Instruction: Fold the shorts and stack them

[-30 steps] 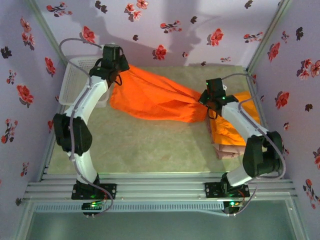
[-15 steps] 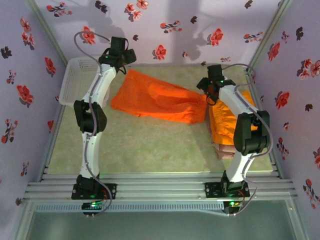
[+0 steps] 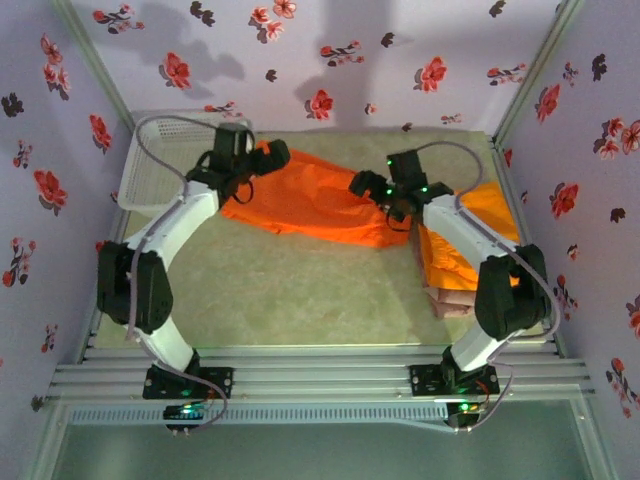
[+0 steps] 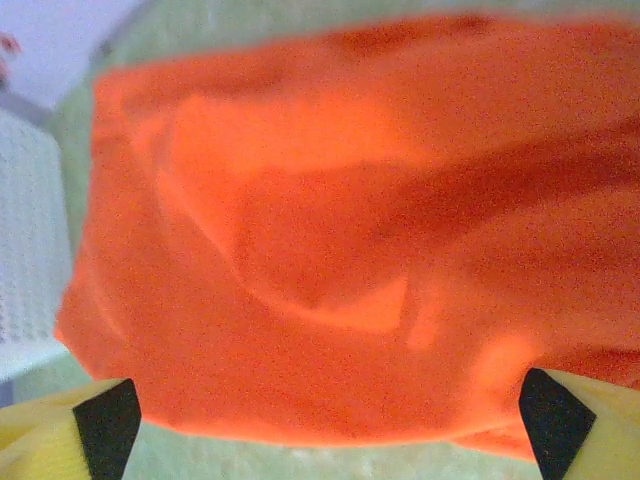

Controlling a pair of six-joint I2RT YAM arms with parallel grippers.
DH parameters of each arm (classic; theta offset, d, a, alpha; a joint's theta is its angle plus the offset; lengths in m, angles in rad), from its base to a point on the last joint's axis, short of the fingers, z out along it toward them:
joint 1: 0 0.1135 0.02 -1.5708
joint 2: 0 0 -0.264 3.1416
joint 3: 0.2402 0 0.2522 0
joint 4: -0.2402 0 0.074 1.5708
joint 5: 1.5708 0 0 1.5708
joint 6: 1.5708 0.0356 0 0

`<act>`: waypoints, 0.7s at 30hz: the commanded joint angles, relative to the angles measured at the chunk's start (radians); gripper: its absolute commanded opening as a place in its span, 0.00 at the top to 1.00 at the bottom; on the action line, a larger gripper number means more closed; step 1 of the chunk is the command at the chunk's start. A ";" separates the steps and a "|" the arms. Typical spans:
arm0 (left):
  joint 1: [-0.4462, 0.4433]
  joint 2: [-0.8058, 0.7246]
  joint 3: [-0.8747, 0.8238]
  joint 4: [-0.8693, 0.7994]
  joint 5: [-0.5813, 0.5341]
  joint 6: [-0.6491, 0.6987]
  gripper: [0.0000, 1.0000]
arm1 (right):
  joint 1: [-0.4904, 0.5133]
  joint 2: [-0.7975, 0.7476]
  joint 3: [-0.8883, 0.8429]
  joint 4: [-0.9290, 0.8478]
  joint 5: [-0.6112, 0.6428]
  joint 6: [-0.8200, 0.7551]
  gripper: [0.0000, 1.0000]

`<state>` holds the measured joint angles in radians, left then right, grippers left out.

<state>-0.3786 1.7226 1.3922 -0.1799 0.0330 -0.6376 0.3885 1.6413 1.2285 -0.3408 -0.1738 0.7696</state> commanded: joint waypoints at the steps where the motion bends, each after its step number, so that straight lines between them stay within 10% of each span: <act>1: -0.007 0.075 -0.093 0.160 0.031 -0.068 0.01 | 0.005 0.055 -0.040 0.022 -0.029 -0.001 0.01; 21: -0.032 0.147 -0.384 0.298 -0.086 -0.124 0.01 | 0.003 0.203 -0.040 -0.071 0.013 -0.093 0.01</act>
<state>-0.3981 1.9186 1.0782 0.1406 -0.0044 -0.7231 0.3946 1.8439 1.1770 -0.3489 -0.1761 0.7162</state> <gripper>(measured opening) 0.992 0.991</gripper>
